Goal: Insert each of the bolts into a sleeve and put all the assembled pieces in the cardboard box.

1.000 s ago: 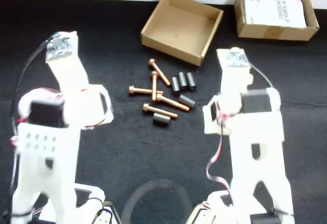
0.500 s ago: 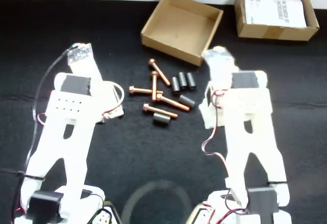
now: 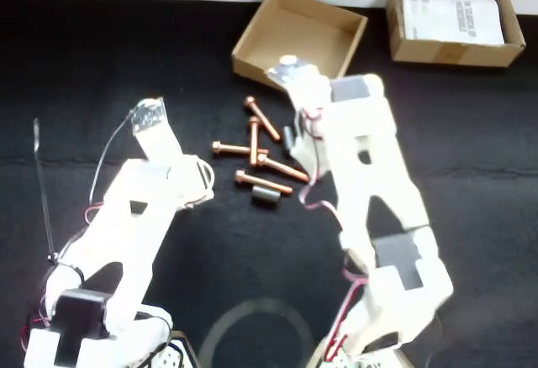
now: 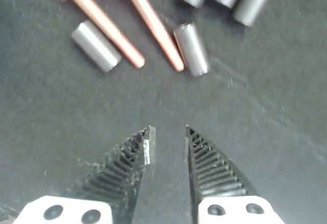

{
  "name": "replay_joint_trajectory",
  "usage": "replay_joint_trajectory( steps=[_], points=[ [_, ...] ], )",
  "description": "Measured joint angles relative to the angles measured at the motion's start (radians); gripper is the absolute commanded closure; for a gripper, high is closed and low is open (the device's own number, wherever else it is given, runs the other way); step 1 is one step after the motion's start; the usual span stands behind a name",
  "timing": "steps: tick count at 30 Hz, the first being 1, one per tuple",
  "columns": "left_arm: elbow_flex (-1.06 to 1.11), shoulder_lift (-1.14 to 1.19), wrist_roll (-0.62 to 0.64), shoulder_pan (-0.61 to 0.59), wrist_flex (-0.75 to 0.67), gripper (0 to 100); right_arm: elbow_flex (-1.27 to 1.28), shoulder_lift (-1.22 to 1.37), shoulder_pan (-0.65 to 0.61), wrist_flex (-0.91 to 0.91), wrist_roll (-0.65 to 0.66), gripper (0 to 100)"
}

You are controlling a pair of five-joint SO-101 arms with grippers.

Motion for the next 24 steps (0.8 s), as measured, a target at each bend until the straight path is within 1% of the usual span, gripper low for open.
replay_joint_trajectory(
  steps=[3, 6, 11, 14, 18, 24],
  points=[
    [0.006, 0.018, 0.0, 0.0, -0.074, 85, -0.094, 0.146, -0.014, -0.002, 0.032, 90.3],
    [0.008, 0.02, 0.0, 0.0, -0.089, 85, -0.206, 0.296, -0.014, -0.002, 0.04, 90.3],
    [0.008, 0.02, 0.0, 0.0, -0.092, 85, -0.39, 0.46, -0.014, 0.018, 0.054, 90.3],
    [0.008, 0.02, 0.0, -0.003, -0.092, 85, -0.468, 0.519, -0.012, 0.02, 0.077, 89.5],
    [0.008, 0.023, 0.0, -0.006, -0.092, 85, -0.554, 0.574, -0.011, 0.08, 0.101, 82.7],
    [0.008, 0.026, 0.0, -0.006, -0.092, 85, -0.594, 0.626, -0.003, 0.164, 0.135, 82.2]
  ],
)
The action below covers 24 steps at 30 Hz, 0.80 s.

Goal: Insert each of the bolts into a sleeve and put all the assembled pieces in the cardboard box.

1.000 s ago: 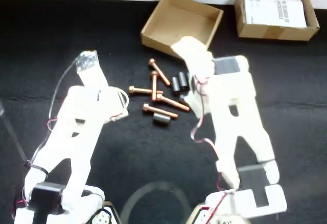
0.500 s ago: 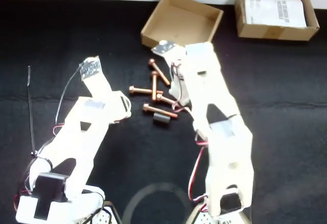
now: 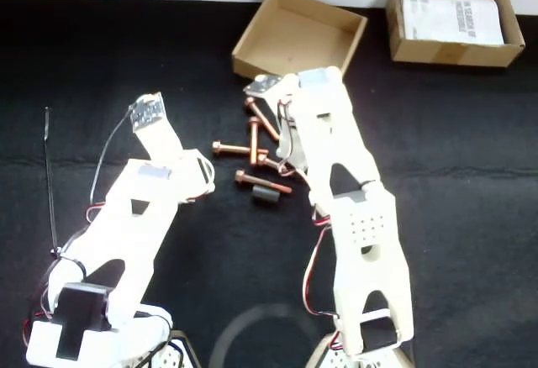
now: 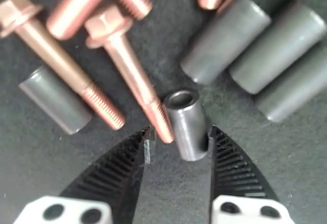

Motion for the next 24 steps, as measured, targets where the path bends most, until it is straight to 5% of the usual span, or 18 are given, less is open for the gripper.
replay_joint_trajectory(
  steps=[24],
  points=[
    [0.0, 0.005, 0.0, 0.0, 0.0, 85, -0.032, 0.074, 0.026, -0.084, 0.003, 86.4]
  ],
)
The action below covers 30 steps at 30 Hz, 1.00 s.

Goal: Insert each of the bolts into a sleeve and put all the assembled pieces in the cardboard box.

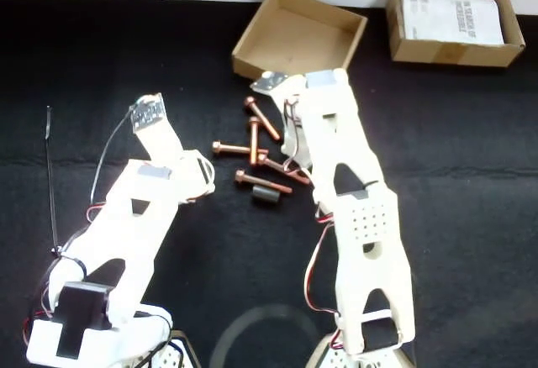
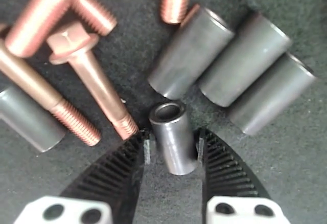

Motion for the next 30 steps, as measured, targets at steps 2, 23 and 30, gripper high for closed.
replay_joint_trajectory(
  steps=[2, 23, 30],
  points=[
    [0.0, 0.0, 0.0, 0.0, 0.0, 85, -0.014, 0.02, 0.0, 0.0, 0.0, 86.5],
    [0.0, 0.0, 0.002, 0.0, 0.0, 85, -0.288, -0.106, 0.087, 0.098, -0.118, 99.1],
    [0.011, 0.0, 0.002, 0.009, 0.0, 85, -0.048, -0.537, 0.149, 0.1, -0.252, 99.1]
  ],
)
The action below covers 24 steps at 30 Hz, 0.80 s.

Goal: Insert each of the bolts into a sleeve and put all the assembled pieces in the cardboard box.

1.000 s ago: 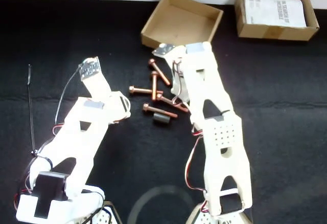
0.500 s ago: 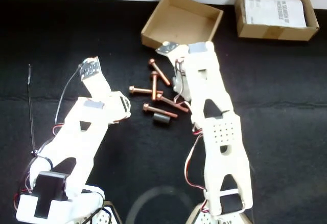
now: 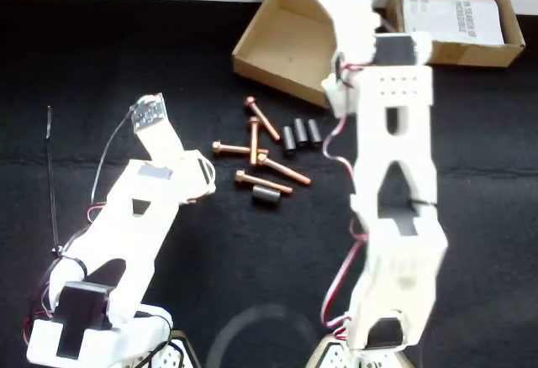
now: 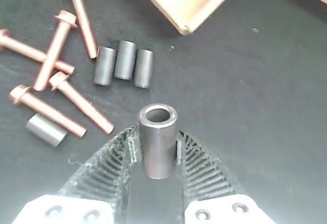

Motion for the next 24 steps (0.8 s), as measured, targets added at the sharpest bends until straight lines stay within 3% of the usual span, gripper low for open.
replay_joint_trajectory(
  steps=[15, 19, 24],
  points=[
    [0.017, 0.003, 0.0, 0.031, 0.002, 85, 0.941, -0.89, 0.285, 0.0, -0.023, 99.1],
    [-0.106, 0.003, -0.002, 0.072, 0.153, 85, 1.197, -1.045, 0.333, -0.063, -0.023, 99.1],
    [-0.407, 0.003, 0.026, 0.141, 0.488, 85, 1.471, -1.206, 0.338, -0.158, -0.023, 99.1]
  ],
)
